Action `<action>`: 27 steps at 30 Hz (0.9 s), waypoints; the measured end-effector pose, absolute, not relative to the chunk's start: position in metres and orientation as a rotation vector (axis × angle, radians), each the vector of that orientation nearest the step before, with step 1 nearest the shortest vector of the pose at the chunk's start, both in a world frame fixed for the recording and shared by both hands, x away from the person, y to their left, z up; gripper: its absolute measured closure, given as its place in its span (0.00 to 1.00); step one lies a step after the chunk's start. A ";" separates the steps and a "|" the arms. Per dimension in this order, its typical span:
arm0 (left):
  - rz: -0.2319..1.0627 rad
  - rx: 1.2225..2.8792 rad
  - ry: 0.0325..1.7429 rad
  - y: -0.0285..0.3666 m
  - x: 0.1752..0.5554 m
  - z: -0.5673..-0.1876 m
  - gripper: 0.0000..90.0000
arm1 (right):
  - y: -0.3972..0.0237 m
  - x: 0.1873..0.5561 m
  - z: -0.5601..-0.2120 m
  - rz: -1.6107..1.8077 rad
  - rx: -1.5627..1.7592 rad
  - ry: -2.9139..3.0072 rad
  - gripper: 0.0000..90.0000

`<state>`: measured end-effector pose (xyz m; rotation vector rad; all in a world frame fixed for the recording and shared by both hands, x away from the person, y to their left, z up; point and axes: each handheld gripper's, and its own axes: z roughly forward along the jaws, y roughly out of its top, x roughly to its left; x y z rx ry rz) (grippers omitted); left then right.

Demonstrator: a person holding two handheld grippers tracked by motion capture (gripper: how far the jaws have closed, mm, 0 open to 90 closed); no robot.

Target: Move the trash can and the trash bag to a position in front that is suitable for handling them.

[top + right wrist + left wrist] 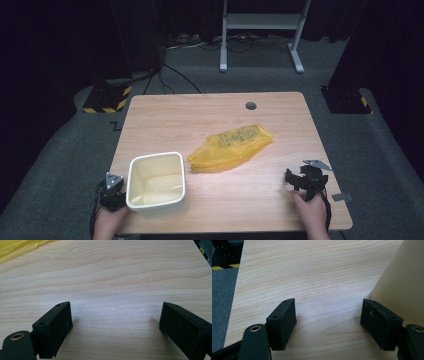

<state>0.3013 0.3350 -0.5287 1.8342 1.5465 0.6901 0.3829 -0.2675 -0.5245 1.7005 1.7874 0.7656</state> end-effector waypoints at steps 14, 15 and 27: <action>0.687 1.839 1.544 0.335 0.301 -0.529 0.32 | -0.268 0.381 -0.524 0.773 1.688 1.809 0.12; 0.687 1.838 1.544 0.335 0.301 -0.529 0.32 | -0.269 0.381 -0.524 0.776 1.682 1.813 0.12; 0.685 1.835 1.546 0.335 0.301 -0.529 0.32 | -0.278 0.377 -0.522 0.880 1.635 1.858 0.20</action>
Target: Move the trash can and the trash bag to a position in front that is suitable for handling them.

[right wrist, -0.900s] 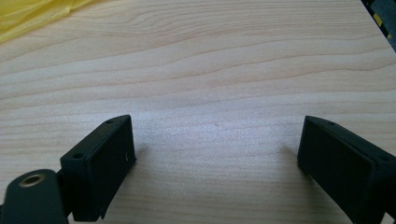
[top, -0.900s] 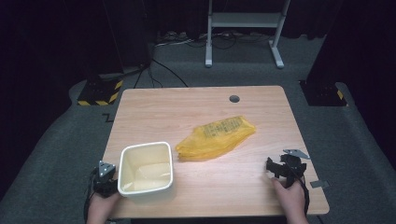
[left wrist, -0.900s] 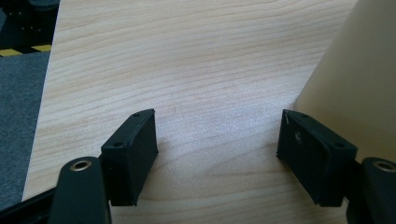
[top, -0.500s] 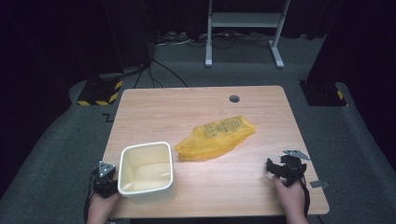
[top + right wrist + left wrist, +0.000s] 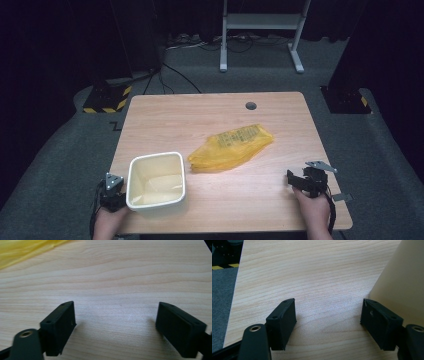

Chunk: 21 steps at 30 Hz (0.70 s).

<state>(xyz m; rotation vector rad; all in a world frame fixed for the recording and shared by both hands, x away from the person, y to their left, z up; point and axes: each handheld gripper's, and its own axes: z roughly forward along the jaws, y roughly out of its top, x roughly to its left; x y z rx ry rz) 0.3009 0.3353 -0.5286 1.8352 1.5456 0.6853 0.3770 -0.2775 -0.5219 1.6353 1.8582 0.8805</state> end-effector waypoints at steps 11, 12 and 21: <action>0.679 1.830 1.548 0.336 0.300 -0.528 0.31 | -0.230 0.361 -0.510 1.036 1.401 1.983 0.45; 0.678 1.830 1.547 0.336 0.300 -0.528 0.31 | -0.226 0.361 -0.509 1.037 1.384 1.991 0.47; 0.659 1.824 1.542 0.337 0.301 -0.529 0.29 | -0.183 0.367 -0.509 1.061 1.317 2.069 0.61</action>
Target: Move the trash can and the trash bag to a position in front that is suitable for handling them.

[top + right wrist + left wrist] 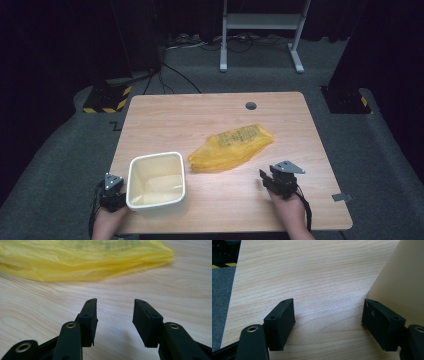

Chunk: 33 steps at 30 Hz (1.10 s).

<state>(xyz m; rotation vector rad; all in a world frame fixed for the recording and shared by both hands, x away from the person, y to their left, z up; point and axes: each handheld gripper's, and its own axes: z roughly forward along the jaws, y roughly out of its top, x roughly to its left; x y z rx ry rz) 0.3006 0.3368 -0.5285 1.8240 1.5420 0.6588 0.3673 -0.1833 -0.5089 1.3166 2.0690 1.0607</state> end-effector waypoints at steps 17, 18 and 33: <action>0.649 1.819 1.536 0.339 0.300 -0.528 0.29 | -0.120 0.452 -0.504 0.983 1.290 2.095 0.69; 0.647 1.817 1.536 0.339 0.300 -0.528 0.29 | -0.119 0.452 -0.506 0.961 1.297 2.100 0.69; 0.637 1.816 1.528 0.340 0.301 -0.528 0.29 | -0.177 0.402 -0.518 0.870 1.343 2.063 0.67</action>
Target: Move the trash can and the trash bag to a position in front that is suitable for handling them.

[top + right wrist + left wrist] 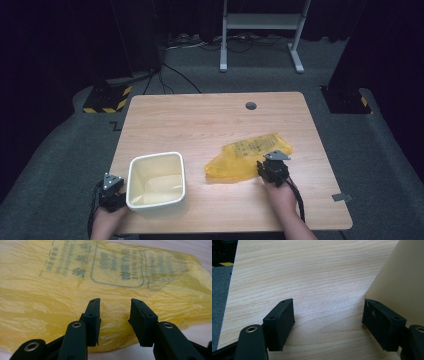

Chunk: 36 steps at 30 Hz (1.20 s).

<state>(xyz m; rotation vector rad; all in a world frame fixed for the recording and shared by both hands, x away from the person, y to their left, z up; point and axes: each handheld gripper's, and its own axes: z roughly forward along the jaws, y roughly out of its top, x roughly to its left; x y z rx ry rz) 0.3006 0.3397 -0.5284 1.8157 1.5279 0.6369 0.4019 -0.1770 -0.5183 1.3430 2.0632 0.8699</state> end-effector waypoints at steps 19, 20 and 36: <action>0.640 1.819 1.527 0.339 0.301 -0.528 0.29 | -0.164 0.313 -0.493 1.106 1.205 2.108 0.70; 0.638 1.823 1.526 0.340 0.301 -0.528 0.29 | -0.157 0.311 -0.495 1.104 1.190 2.127 0.70; 0.621 1.800 1.527 0.342 0.301 -0.528 0.29 | -0.100 0.388 -0.510 1.018 1.183 2.155 0.69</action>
